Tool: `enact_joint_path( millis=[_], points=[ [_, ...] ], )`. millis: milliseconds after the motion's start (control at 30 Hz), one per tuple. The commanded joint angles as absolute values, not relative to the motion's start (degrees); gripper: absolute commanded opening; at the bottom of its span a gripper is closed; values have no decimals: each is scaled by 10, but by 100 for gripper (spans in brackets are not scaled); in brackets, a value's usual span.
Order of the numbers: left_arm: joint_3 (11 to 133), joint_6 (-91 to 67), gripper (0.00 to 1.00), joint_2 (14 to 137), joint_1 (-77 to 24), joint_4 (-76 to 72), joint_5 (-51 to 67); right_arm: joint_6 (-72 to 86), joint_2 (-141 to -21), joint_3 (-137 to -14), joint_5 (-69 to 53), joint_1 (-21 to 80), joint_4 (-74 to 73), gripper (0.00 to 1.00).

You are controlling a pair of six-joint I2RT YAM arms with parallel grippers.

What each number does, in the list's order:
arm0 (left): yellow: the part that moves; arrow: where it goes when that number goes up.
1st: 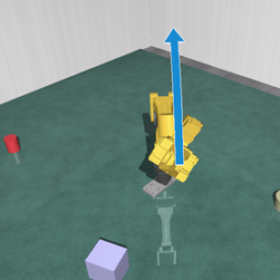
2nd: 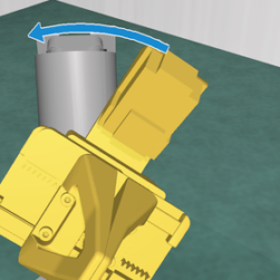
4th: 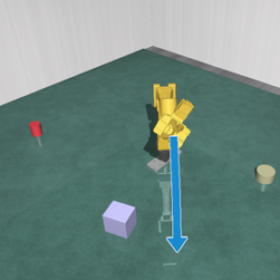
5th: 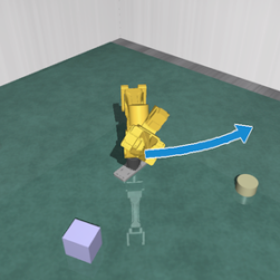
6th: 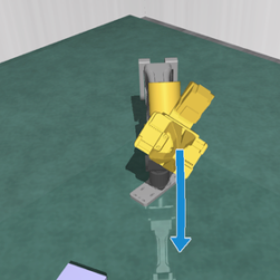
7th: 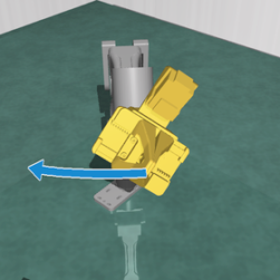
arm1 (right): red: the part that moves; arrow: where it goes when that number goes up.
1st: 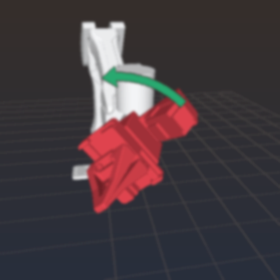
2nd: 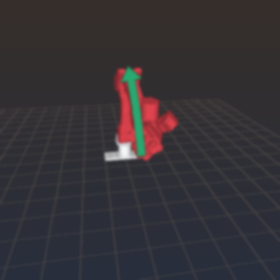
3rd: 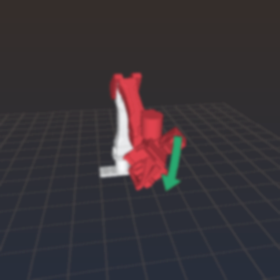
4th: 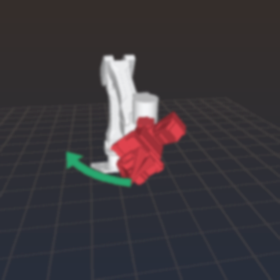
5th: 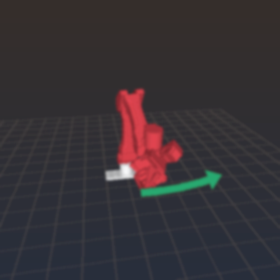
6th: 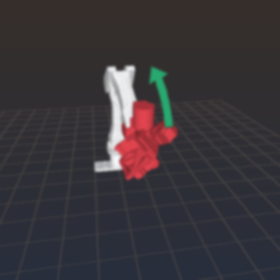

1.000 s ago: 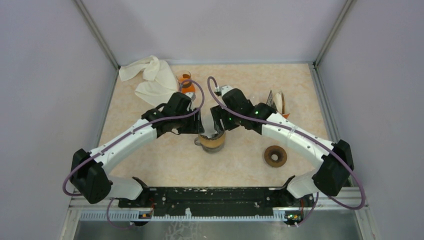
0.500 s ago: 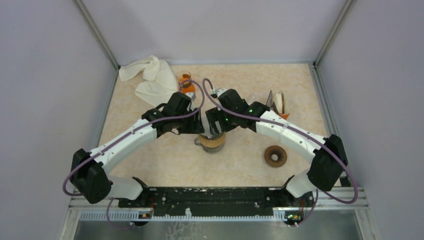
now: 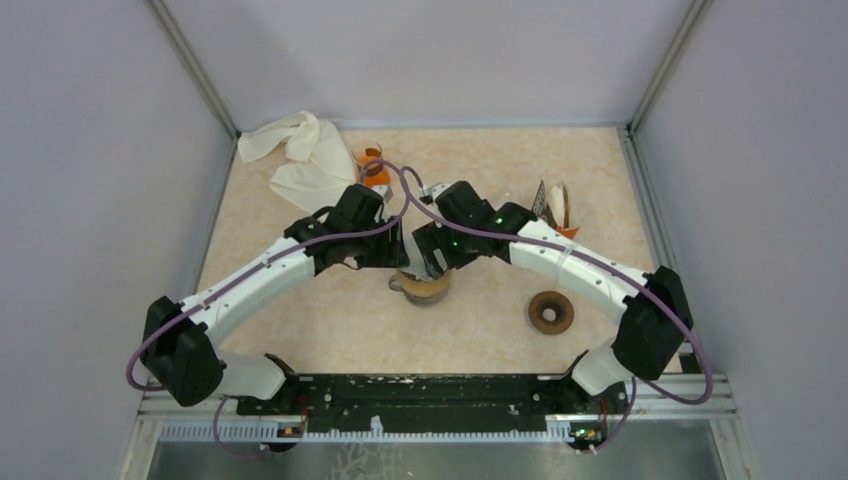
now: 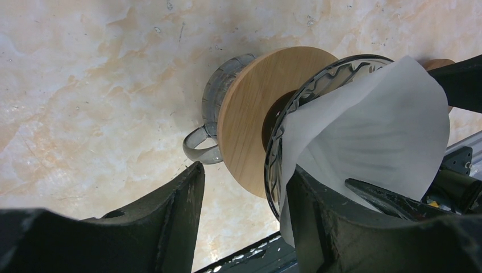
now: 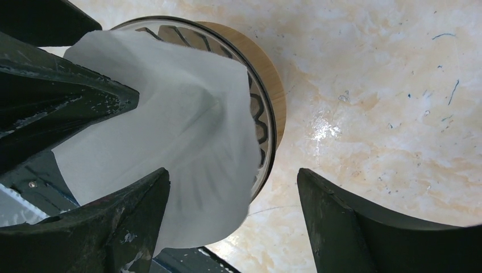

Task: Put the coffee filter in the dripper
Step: Place the coffee filter in the coffee dripper.

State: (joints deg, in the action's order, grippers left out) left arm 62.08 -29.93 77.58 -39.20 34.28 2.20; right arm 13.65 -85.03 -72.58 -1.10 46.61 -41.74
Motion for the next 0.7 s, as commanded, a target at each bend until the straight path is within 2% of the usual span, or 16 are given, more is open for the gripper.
enact_joint_path(
  millis=[0,667],
  points=[
    [628,-292,60,780,-389,334,27,134,-848,-767,2,463,-406,83],
    [626,-290,60,781,-389,330,31,133,-886,-745,22,464,-399,84]
  ],
)
